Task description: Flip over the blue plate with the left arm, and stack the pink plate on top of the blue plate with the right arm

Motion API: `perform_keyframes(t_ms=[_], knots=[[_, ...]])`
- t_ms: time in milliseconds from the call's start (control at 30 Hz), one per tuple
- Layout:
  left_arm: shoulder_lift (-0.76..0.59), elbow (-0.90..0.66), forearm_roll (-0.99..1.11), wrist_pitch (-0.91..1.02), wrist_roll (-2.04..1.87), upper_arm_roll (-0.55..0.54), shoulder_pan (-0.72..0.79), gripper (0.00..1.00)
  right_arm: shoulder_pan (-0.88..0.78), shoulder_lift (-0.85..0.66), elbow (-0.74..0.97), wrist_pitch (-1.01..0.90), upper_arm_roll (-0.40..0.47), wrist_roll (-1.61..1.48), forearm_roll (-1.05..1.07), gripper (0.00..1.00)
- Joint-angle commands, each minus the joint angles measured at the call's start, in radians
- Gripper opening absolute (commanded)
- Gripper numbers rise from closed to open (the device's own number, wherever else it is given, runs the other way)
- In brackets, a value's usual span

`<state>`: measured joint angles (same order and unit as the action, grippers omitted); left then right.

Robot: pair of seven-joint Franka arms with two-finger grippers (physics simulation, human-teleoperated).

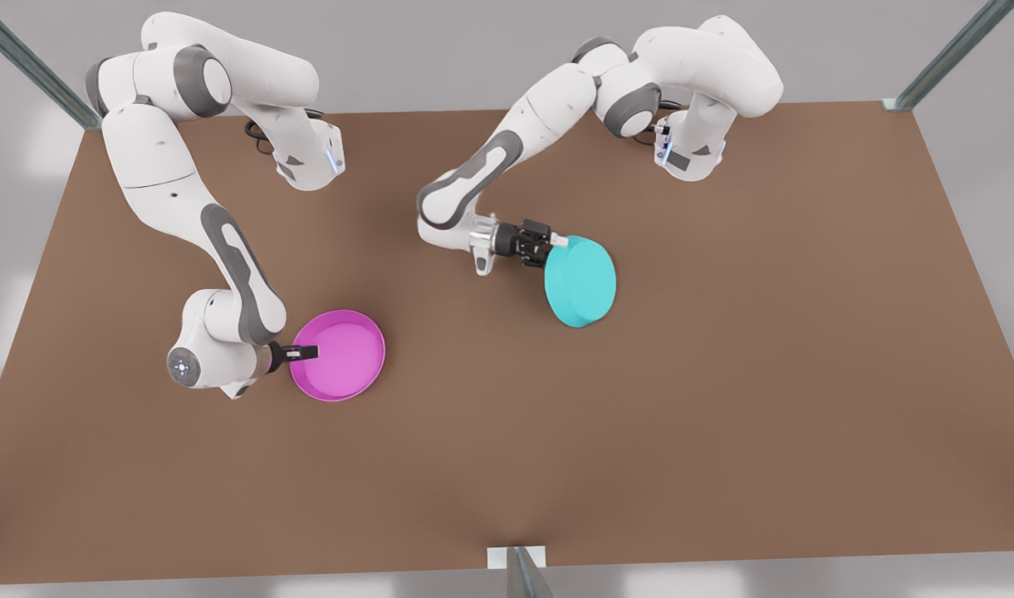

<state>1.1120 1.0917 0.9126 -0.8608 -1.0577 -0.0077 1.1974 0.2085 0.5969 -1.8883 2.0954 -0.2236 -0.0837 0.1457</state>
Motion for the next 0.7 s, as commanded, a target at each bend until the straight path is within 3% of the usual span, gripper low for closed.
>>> perform_keyframes(t_ms=[0, 67, 133, 267, 533, 667], knots=[[0.002, -0.013, -0.129, -0.007, -0.01, 0.0, -0.002, 0.82, 0.0, 0.0, 0.0, 0.002, 0.001, -0.001, 0.0, 0.81], [0.0, -0.07, -0.271, -0.075, -0.102, 0.002, -0.03, 0.83, 0.0, 0.006, 0.0, 0.002, 0.001, -0.001, 0.0, 0.73], [0.0, -0.122, -0.394, -0.135, -0.179, 0.002, -0.048, 0.83, -0.003, 0.012, 0.003, 0.029, 0.001, -0.001, 0.0, 0.72], [-0.004, -0.167, -0.463, -0.139, -0.205, 0.003, -0.059, 0.83, -0.008, 0.011, 0.009, 0.025, 0.001, 0.001, 0.0, 0.66], [-0.038, -0.213, -0.724, -0.33, -0.35, 0.002, -0.121, 0.84, -0.005, 0.02, 0.008, 0.029, 0.001, -0.005, 0.0, 0.65], [-0.147, -0.259, -0.945, -0.379, -0.386, 0.002, -0.212, 0.86, -0.006, 0.02, 0.008, 0.029, 0.001, -0.013, 0.0, 0.53]])
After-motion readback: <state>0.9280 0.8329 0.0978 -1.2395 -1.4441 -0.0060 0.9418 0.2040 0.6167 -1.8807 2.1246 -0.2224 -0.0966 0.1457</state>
